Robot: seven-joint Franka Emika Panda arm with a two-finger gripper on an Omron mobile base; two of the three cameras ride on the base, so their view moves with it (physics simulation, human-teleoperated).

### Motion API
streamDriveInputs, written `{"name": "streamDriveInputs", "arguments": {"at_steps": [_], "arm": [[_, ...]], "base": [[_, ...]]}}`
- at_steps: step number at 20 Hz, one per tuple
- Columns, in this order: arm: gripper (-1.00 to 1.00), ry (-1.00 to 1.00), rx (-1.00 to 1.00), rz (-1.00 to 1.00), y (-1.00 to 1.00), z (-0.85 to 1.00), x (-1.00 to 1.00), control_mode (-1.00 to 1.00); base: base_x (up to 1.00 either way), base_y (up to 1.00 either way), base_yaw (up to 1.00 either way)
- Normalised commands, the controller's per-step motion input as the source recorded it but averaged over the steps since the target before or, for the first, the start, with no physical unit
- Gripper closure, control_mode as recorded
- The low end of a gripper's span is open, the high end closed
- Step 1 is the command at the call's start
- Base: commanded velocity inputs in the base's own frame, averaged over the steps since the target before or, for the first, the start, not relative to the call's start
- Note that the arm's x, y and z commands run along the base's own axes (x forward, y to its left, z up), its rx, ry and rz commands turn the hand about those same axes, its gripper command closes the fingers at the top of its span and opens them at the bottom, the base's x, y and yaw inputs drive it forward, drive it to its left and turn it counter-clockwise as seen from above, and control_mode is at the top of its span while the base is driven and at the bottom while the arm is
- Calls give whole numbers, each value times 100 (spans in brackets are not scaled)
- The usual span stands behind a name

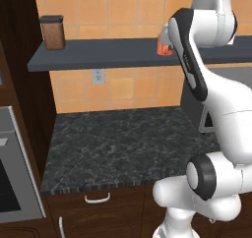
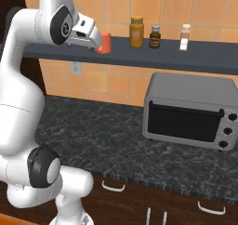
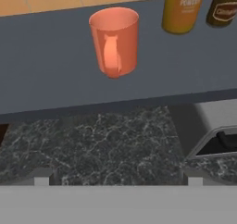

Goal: Gather all objects into one cabinet and sort the glasses and bowls to opposite sides.

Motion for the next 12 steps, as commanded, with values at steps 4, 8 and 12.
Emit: {"name": "streamDriveInputs", "arguments": {"at_steps": [4, 8, 12], "arm": [[-100, 0, 0, -6, 0, 0, 39, -100], [-100, 1, 0, -3, 0, -9, 30, -100], [-100, 4, 0, -1, 0, -20, 26, -100]], "base": [[0, 0, 0], [0, 0, 0], [0, 0, 0]]}}
